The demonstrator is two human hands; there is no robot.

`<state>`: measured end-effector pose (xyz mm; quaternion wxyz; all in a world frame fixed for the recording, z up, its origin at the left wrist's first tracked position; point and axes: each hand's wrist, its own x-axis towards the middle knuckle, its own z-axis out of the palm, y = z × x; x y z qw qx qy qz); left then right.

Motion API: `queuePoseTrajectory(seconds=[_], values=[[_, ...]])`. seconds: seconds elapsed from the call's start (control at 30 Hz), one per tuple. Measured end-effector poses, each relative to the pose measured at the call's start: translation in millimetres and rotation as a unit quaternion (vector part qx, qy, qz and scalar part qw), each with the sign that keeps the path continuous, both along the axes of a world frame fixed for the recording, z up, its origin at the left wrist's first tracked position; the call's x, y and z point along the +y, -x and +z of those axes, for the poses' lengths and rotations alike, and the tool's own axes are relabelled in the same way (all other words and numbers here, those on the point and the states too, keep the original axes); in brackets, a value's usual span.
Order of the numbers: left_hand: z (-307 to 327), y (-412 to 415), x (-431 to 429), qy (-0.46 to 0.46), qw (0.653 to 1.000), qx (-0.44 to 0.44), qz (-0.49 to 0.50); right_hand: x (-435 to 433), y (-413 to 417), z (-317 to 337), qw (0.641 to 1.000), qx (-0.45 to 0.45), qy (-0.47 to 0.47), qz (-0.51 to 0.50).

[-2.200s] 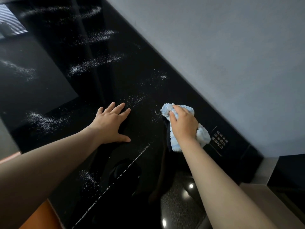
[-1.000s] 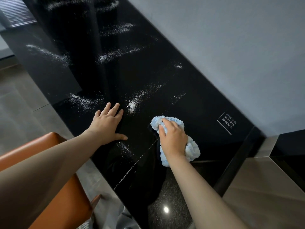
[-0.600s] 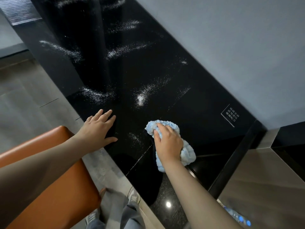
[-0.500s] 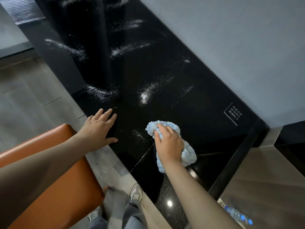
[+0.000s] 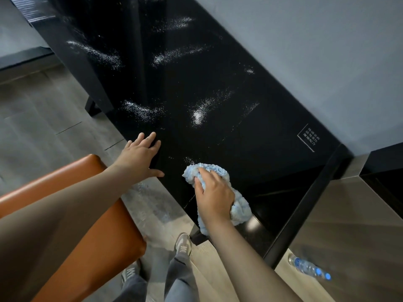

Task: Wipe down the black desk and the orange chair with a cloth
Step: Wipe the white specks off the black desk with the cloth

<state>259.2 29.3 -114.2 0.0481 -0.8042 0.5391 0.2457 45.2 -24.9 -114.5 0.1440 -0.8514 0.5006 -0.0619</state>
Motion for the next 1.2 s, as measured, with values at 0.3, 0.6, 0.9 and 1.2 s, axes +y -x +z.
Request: queuePoseTrajectory(seconds=[0.3, 0.6, 0.9, 1.2], values=[[-3, -1, 0, 0.009, 1.000, -0.002, 0.003, 35, 0, 1, 1.000, -0.025, 0.004, -0.004], [-4, -2, 1, 0.012, 1.000, -0.009, -0.003, 65, -1, 3, 0.999, -0.030, -0.018, -0.003], [-6, -6, 1, 0.014, 1.000, 0.002, -0.011, 87, 1, 14, 0.993, -0.071, -0.089, -0.006], [5, -8, -1, -0.015, 1.000, 0.003, -0.026, 38, 7, 66, 0.982, -0.143, -0.046, -0.111]])
